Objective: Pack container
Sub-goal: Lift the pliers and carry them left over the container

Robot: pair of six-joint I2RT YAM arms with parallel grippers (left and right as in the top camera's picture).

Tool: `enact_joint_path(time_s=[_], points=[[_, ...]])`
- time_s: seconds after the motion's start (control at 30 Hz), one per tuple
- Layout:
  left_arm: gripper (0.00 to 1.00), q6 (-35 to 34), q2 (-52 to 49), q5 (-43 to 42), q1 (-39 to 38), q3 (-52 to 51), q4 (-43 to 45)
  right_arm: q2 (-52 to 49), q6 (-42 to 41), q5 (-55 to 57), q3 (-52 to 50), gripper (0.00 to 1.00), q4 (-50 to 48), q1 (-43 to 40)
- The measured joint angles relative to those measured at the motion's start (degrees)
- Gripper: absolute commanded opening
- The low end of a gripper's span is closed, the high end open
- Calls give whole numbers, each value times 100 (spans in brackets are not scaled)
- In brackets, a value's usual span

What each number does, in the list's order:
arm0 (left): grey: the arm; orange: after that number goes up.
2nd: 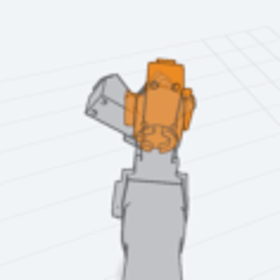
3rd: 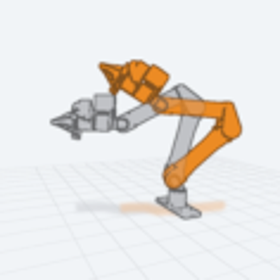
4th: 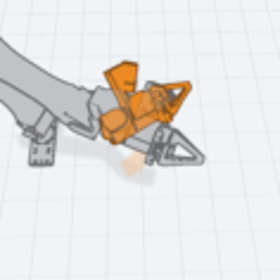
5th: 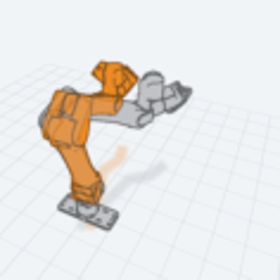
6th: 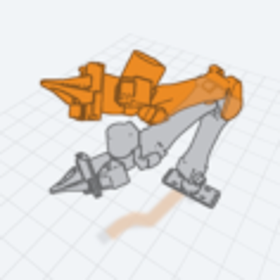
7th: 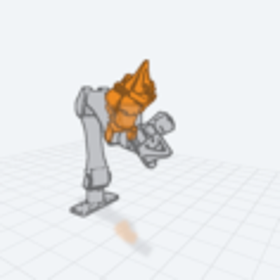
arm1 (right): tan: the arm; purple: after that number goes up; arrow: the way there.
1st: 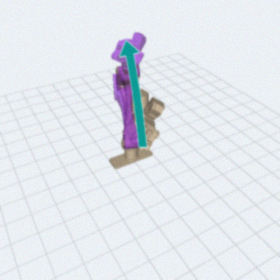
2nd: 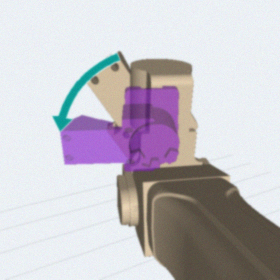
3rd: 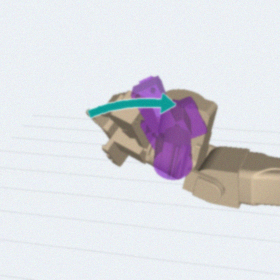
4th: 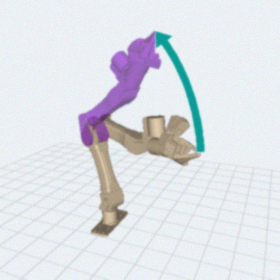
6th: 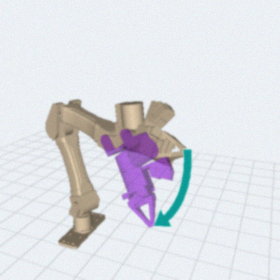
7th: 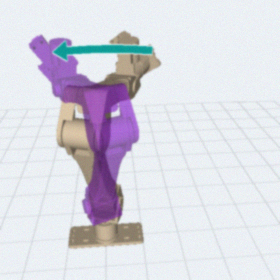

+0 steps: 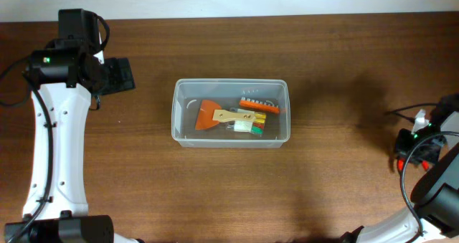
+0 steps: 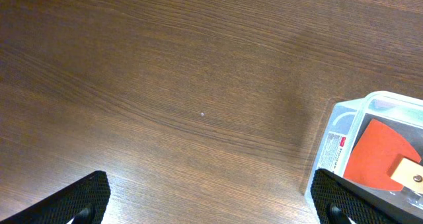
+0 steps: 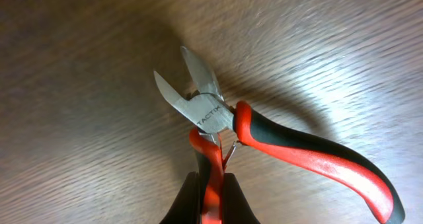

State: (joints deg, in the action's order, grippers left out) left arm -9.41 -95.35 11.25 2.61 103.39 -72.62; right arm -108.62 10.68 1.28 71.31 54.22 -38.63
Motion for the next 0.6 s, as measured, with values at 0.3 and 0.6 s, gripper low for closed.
enact_joint_path(time_s=[0.3, 0.6], points=[[99, 0, 0, 0, 0, 0, 0, -39, 52, 48, 1582, 4, 1043, 485], [99, 0, 0, -2, 0, 0, -4, -72, 1102, 101, 4118, 4, 1937, 2465]])
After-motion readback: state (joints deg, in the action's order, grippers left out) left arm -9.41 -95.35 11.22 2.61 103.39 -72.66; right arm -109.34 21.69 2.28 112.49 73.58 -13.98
